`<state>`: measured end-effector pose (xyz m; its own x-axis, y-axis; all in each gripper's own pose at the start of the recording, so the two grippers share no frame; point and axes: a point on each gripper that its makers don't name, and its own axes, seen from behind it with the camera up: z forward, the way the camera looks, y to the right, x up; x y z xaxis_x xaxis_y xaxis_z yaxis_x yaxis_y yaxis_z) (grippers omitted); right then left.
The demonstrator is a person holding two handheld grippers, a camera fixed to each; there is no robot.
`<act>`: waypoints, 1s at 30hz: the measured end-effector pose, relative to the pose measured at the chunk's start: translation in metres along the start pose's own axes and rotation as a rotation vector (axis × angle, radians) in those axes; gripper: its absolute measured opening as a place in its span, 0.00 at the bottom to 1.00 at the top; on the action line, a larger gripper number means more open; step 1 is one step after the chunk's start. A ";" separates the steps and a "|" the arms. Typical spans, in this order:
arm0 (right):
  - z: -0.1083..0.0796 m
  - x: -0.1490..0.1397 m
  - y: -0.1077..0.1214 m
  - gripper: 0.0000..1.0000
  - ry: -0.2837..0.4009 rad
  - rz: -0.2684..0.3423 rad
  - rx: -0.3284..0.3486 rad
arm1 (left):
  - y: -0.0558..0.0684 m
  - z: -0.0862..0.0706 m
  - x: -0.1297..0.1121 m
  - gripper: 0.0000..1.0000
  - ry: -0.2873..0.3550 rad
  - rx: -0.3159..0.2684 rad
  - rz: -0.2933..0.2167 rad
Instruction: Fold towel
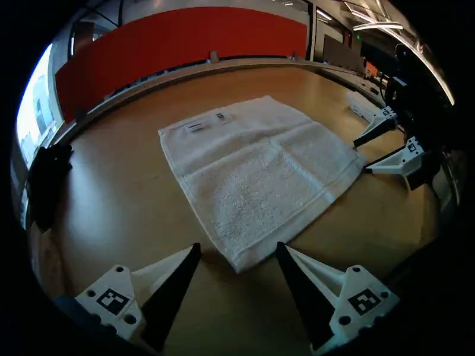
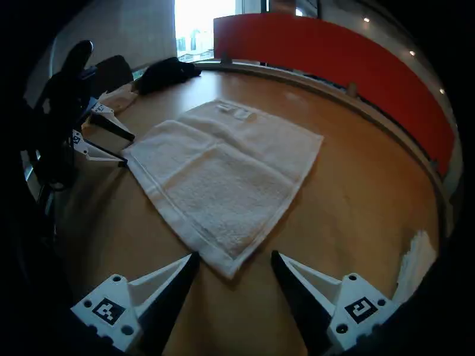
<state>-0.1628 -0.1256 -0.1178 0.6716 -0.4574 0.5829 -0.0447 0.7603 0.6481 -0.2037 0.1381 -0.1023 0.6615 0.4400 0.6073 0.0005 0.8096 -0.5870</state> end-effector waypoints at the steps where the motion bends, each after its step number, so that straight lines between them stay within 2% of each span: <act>1: 0.001 0.000 0.000 0.87 -0.001 0.000 0.001 | 0.001 0.000 0.000 0.93 -0.001 -0.001 0.001; 9: 0.002 0.000 -0.003 0.65 -0.006 -0.010 0.012 | 0.006 -0.001 -0.001 0.77 -0.010 -0.012 0.014; 13: 0.002 0.001 -0.002 0.50 -0.008 -0.004 0.014 | 0.009 0.000 -0.001 0.71 -0.012 -0.014 0.014; 16: 0.001 0.000 0.000 0.43 -0.010 0.007 0.014 | 0.010 0.000 -0.001 0.66 -0.015 -0.017 0.017; 21: 0.001 0.000 0.001 0.34 -0.014 0.024 0.016 | 0.013 0.001 -0.001 0.49 -0.017 -0.023 0.026; 23: 0.000 0.001 0.001 0.27 -0.014 0.028 0.018 | 0.015 0.001 -0.001 0.41 -0.018 -0.026 0.026; 26: 0.000 0.000 -0.005 0.20 -0.015 0.036 0.035 | 0.014 0.002 0.000 0.25 -0.020 -0.020 0.017; 30: -0.001 0.001 -0.015 0.16 -0.014 0.046 0.073 | 0.011 0.001 0.001 0.14 -0.023 -0.012 -0.008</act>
<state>-0.1603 -0.1367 -0.1274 0.6571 -0.4294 0.6195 -0.1294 0.7454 0.6539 -0.2036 0.1479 -0.1071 0.6440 0.4423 0.6242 0.0146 0.8087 -0.5880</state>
